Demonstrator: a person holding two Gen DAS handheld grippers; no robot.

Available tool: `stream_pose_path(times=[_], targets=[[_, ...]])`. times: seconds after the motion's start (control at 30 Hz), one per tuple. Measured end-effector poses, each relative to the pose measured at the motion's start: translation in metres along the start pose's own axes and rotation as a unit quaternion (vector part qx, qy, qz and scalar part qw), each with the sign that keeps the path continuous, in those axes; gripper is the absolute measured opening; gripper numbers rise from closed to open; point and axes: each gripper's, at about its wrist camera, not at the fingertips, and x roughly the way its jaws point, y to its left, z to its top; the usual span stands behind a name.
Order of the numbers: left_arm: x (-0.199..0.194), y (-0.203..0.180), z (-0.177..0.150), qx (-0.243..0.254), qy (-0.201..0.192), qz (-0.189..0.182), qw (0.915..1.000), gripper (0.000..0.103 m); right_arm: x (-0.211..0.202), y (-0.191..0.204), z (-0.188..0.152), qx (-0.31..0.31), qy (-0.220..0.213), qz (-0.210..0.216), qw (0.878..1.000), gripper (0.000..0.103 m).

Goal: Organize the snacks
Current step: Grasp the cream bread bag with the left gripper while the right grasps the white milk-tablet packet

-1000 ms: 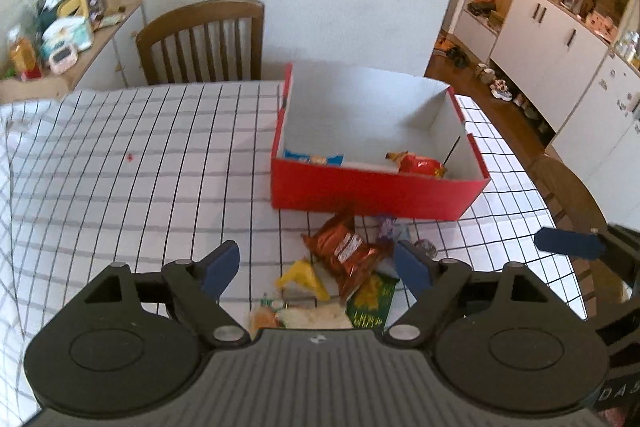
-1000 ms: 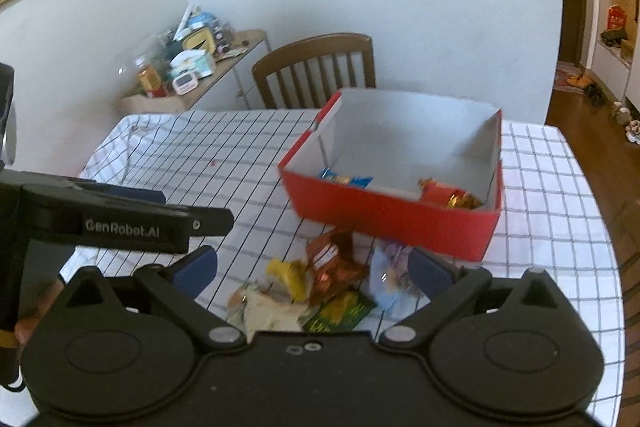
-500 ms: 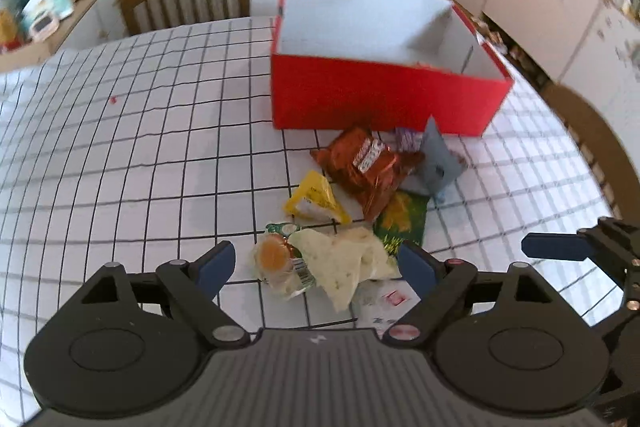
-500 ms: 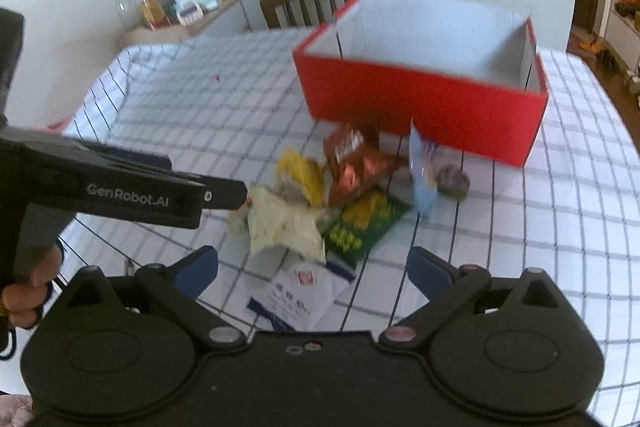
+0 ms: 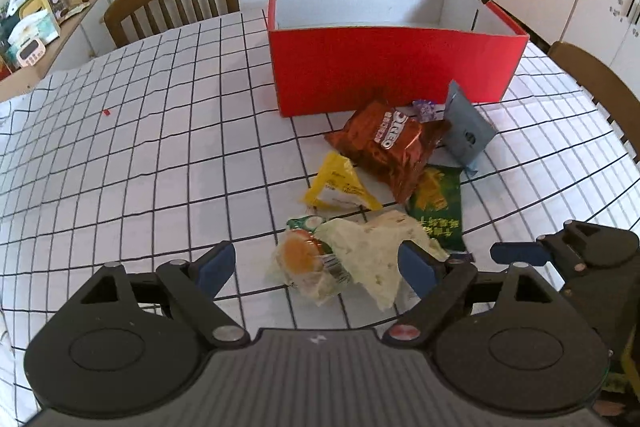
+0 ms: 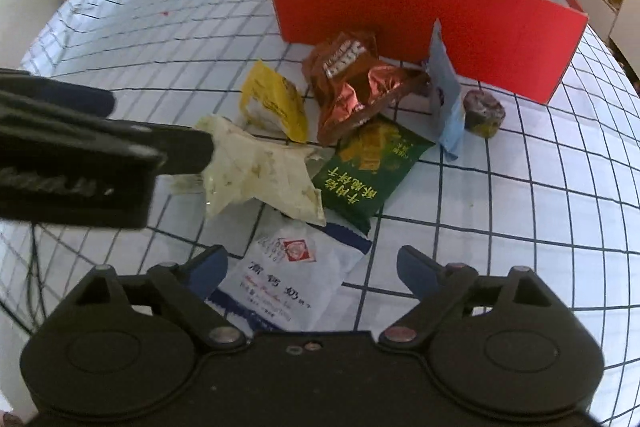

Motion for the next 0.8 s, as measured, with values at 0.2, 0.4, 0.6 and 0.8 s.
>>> stream_pose_path(times=[0.2, 0.4, 0.6, 0.8], targets=[[0.001, 0.006, 0.001, 0.017, -0.006, 0.001, 0.9998, 0.089, 0.011, 0.01, -0.001, -0.004, 0.009, -0.032, 0.999, 0.089], [0.002, 0.0, 0.004, 0.075, -0.012, -0.017, 0.997, 0.089, 0.006, 0.014, -0.009, -0.033, 0.008, -0.04, 0.999, 0.076], [0.005, -0.021, 0.01, 0.152, -0.009, -0.054, 0.9869, 0.089, -0.008, -0.001, -0.017, -0.065, 0.015, -0.01, 0.998, 0.06], [0.02, -0.055, 0.003, 0.241, 0.013, -0.07, 0.968, 0.088, -0.02, -0.023, -0.025, -0.073, 0.021, 0.014, 0.997, 0.057]])
